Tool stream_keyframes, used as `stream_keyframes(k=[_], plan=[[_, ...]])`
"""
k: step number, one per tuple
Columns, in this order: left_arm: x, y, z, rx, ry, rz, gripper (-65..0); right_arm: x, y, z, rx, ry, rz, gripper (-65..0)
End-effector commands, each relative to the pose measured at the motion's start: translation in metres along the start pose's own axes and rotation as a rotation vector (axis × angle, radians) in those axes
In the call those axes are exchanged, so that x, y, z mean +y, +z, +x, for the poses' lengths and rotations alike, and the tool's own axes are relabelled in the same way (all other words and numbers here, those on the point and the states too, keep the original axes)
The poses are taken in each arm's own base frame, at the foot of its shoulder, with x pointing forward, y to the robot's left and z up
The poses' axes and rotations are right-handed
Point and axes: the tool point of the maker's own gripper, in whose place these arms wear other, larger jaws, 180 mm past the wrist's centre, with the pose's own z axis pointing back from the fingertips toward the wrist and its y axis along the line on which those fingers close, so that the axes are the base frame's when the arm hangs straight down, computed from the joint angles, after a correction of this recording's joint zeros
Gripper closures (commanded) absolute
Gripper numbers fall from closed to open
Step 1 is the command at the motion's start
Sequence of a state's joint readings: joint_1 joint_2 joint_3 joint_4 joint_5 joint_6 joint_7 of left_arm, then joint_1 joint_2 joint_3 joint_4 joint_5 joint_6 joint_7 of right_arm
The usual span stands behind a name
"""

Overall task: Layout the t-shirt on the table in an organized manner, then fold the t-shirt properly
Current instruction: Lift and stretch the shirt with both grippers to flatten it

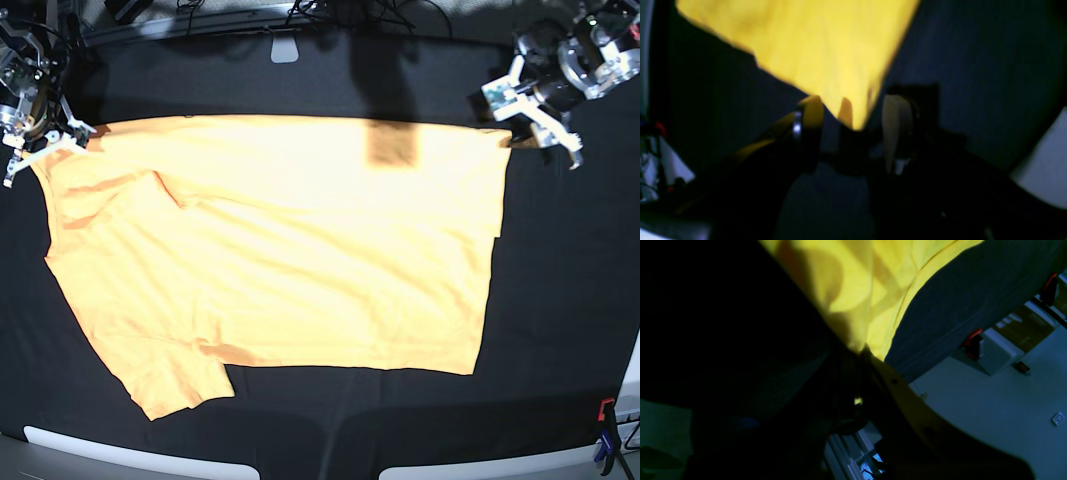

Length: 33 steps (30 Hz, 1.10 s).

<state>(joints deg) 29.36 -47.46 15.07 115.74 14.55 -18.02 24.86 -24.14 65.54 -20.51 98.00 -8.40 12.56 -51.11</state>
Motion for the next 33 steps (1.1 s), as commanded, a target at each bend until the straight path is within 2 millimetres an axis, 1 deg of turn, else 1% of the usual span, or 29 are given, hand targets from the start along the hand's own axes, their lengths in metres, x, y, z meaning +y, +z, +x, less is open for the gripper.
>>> stream_keyframes(k=[1,4,7,11,13,15,17,20,22,27,29,33], plan=[[0.011,0.001,0.007,-0.027,-0.018,0.039,-26.7,-0.020,0.002,-0.009,0.034,0.007,-0.057,0.0],[0.014,-0.003,0.016,-0.053,0.017,0.052,-26.7,-0.022,0.002,-0.010,0.037,0.014,-0.069,0.0],[0.010,-0.011,0.016,-0.063,0.025,0.029,-26.7,-0.022,0.002,-0.010,0.037,0.014,-0.069,0.0],[-0.013,-0.026,0.010,-0.045,0.007,-0.049,-26.7,-0.022,0.002,-0.010,0.037,0.014,-0.069,0.0],[-0.021,-0.036,0.005,-0.023,-0.036,-0.073,-26.7,-0.022,0.002,-0.010,0.038,0.014,-0.069,0.0],[-0.018,-0.045,-0.003,0.020,-0.079,-0.051,-26.7,-0.022,0.003,-0.012,0.046,0.013,-0.069,0.0],[-0.006,-0.052,-0.009,0.062,-0.083,-0.008,-26.7,-0.022,0.003,-0.013,0.052,0.013,-0.069,0.0],[0.003,-0.055,-0.013,0.082,-0.084,0.013,-26.5,-0.022,0.003,-0.013,0.052,0.013,-0.069,0.0],[0.003,-0.056,-0.015,0.088,-0.083,0.011,-23.2,-0.024,0.003,-0.013,0.054,0.017,-0.076,0.0],[0.004,-0.052,-0.031,0.174,-0.089,0.011,-6.4,-0.027,0.003,-0.015,0.066,0.021,-0.094,0.0],[0.000,-0.048,-0.032,0.176,-0.098,0.002,-0.7,-0.027,0.003,-0.015,0.067,0.021,-0.094,0.0],[-0.011,-0.029,-0.024,0.143,-0.134,-0.030,0.0,-0.027,0.003,-0.015,0.065,0.021,-0.094,0.0]])
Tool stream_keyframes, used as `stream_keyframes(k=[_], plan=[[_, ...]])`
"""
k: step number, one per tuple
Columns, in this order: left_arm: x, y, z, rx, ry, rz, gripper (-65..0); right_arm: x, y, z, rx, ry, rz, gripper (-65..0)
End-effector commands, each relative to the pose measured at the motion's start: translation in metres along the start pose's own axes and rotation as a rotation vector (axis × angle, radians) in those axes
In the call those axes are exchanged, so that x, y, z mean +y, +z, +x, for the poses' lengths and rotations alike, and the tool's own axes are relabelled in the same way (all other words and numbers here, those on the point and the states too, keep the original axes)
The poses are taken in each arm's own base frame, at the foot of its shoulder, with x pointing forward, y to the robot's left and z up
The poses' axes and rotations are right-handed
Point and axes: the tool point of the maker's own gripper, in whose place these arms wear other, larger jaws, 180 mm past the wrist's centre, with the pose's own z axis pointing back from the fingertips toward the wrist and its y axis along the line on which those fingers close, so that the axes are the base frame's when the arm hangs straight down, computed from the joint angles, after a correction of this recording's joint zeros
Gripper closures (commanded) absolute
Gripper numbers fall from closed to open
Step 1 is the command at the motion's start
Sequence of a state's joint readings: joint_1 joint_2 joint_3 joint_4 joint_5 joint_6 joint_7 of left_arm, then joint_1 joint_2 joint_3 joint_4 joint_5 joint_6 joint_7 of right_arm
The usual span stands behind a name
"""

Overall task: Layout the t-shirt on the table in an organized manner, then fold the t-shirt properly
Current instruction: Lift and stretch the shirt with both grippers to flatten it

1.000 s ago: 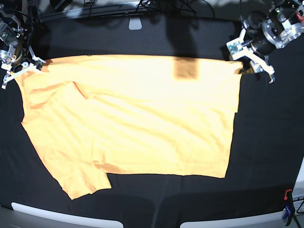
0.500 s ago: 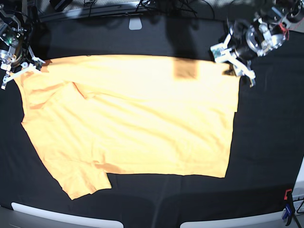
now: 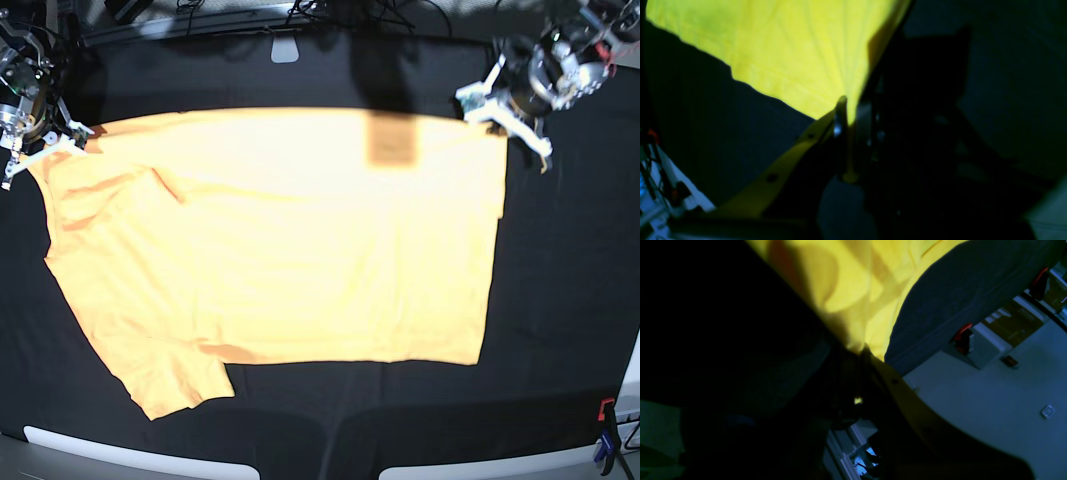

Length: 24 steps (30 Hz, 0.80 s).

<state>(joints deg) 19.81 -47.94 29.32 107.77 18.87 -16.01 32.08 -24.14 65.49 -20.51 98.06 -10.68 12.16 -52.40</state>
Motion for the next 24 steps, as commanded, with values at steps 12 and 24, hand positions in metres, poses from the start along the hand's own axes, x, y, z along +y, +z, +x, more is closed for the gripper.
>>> stream_keyframes(k=[12,24], plan=[[-0.041,0.047,-0.010,0.024,-0.084,-0.106,0.0,-0.005,0.014,-0.004,0.018,0.037,0.051,0.0],[-0.071,0.057,-0.017,0.040,-0.077,-0.182,0.0,0.012,0.016,-0.033,0.089,0.150,0.084,0.0]])
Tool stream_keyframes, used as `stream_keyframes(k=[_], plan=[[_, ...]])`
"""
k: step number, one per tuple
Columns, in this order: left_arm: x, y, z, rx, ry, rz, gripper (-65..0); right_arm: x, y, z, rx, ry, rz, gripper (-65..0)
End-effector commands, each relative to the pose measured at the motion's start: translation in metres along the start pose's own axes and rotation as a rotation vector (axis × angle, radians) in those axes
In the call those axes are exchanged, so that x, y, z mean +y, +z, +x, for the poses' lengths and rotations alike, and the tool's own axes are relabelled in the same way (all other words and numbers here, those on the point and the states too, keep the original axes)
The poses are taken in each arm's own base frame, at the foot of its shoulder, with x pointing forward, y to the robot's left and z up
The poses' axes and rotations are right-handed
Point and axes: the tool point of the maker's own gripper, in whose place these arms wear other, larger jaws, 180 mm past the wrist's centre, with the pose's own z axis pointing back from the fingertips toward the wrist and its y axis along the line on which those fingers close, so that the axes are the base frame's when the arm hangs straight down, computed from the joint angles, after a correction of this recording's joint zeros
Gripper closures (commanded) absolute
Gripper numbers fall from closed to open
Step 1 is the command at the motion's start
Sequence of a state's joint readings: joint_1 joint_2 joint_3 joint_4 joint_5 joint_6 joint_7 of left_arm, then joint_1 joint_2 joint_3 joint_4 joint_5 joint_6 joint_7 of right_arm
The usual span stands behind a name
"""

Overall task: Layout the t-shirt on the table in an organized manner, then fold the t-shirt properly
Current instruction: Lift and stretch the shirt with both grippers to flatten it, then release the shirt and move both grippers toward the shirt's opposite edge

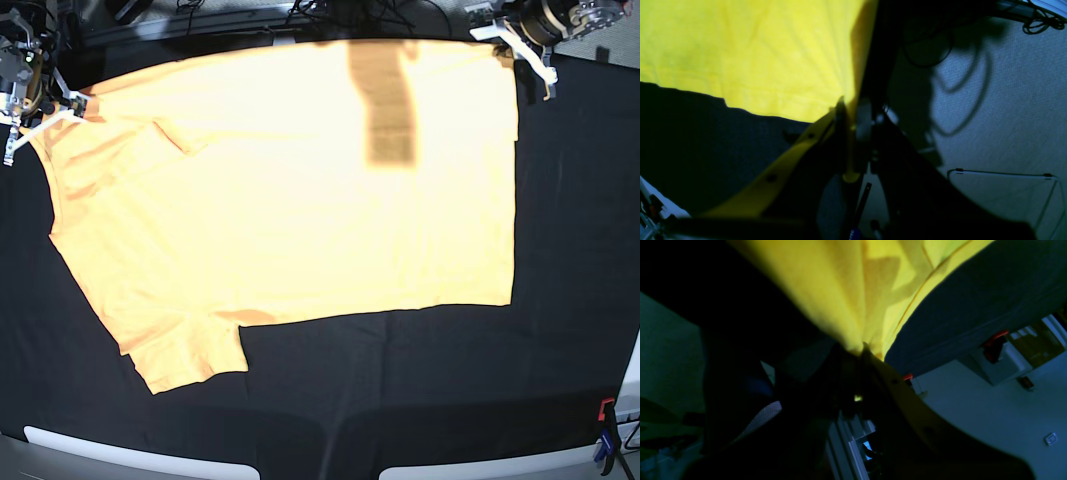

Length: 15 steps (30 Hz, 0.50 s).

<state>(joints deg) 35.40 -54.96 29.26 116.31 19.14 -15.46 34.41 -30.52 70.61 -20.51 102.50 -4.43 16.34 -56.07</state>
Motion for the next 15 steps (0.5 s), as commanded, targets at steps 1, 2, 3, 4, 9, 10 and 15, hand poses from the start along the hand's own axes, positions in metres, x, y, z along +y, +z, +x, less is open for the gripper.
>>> stream_keyframes(k=[1,2,3,4,9,10,15], plan=[[0.004,0.004,-0.004,0.016,-0.017,0.011,0.0,-0.018,0.002,-0.015,0.059,0.013,-0.052,0.0],[0.004,0.004,-0.004,0.016,-0.017,0.011,0.0,-0.018,0.002,-0.016,0.062,0.012,-0.052,0.0],[0.004,0.004,-0.004,0.016,-0.017,0.011,0.0,-0.018,0.002,-0.016,0.066,0.012,-0.052,0.0],[0.004,0.004,-0.005,0.017,-0.017,0.012,0.0,-0.018,0.003,-0.017,0.071,0.011,-0.052,0.0],[0.004,0.004,-0.012,0.057,-0.017,0.011,-20.4,-0.002,0.004,-0.029,0.134,0.031,0.040,-13.1],[0.004,0.004,-0.013,0.063,-0.017,0.011,-26.4,0.003,0.004,-0.030,0.143,0.037,0.069,-18.0],[-0.005,0.006,-0.026,0.136,-0.062,-0.047,-31.2,0.010,0.006,-0.039,0.166,0.087,0.137,-23.2]])
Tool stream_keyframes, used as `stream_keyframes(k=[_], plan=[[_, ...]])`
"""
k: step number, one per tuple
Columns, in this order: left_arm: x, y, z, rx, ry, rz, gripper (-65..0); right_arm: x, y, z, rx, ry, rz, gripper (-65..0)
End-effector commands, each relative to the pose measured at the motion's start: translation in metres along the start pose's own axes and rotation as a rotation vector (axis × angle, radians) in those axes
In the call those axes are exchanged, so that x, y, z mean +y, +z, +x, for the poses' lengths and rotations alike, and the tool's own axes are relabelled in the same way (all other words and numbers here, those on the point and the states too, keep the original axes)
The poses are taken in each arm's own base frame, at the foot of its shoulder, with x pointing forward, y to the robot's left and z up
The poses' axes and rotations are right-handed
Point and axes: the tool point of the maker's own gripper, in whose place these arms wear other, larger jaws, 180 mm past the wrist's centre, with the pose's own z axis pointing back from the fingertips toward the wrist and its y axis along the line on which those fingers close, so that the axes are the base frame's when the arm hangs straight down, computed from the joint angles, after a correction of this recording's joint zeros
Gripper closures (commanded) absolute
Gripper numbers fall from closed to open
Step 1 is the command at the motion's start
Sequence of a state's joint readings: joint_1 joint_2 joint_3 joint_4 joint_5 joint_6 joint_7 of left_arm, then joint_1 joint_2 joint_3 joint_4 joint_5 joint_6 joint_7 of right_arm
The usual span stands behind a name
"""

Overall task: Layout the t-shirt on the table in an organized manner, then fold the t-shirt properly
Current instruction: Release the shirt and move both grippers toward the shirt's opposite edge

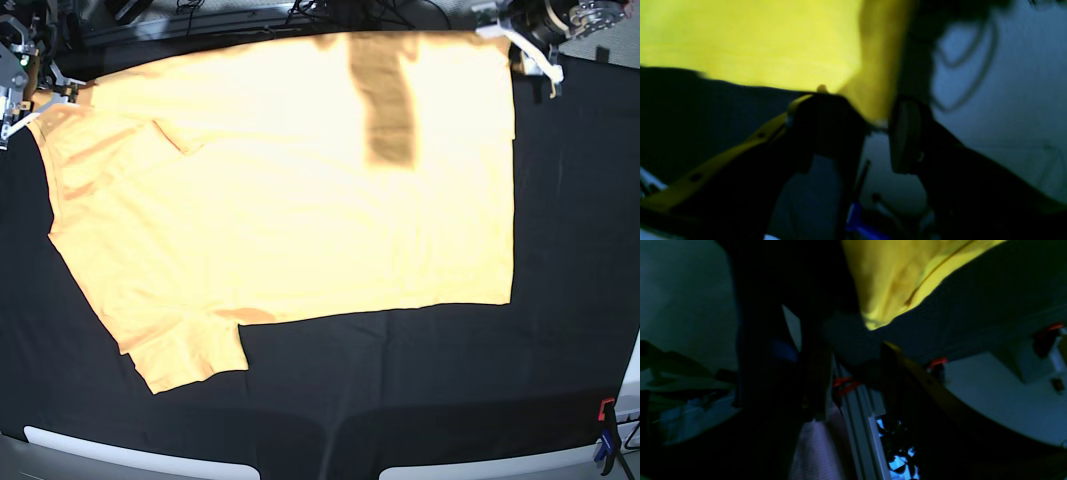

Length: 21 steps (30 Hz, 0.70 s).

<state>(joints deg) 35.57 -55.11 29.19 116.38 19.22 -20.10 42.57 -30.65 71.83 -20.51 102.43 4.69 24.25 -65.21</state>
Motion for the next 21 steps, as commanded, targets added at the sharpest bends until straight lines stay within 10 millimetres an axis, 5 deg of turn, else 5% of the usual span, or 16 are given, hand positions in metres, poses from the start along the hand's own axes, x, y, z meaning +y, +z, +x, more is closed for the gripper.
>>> stream_keyframes(k=[1,5,9,15,21], plan=[[0.006,0.004,-0.004,0.015,-0.020,0.013,-31.2,-0.021,0.005,-0.017,0.053,0.009,-0.054,-23.2],[0.018,0.009,-0.017,0.046,-0.045,0.039,-31.2,-0.043,0.012,-0.026,0.057,0.020,-0.106,-23.1],[0.054,0.014,-0.024,0.020,0.049,0.111,-31.2,-0.081,0.025,-0.026,-0.002,-0.075,-0.185,-23.1],[0.135,0.036,-0.005,-0.234,0.369,0.310,-31.2,-0.141,0.055,-0.011,-0.255,-0.352,-0.289,-23.1],[0.220,0.067,-0.006,-0.437,0.662,0.536,-31.2,-0.165,0.066,0.005,-0.491,-0.637,-0.263,-23.1]])
